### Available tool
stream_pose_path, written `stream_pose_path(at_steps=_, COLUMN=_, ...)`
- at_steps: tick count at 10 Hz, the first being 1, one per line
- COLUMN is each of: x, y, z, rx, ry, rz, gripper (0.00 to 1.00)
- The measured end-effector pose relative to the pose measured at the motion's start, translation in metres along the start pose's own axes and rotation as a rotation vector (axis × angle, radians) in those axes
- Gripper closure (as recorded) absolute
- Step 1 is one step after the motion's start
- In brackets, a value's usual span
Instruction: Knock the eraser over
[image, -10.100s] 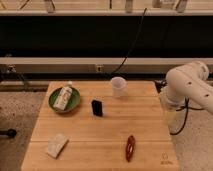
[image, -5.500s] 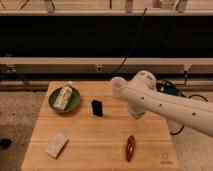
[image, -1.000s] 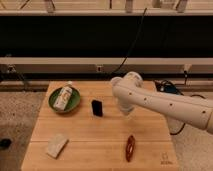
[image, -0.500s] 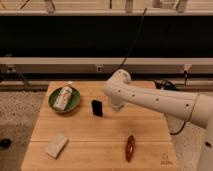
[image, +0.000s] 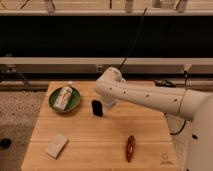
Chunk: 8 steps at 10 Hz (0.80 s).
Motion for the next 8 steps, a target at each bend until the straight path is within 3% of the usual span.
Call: stream_pose_path(at_steps=8, x=-0.033, y=-0.040, z=0.002, rx=0.020, ry=-0.003, rz=-0.017, gripper=1.00)
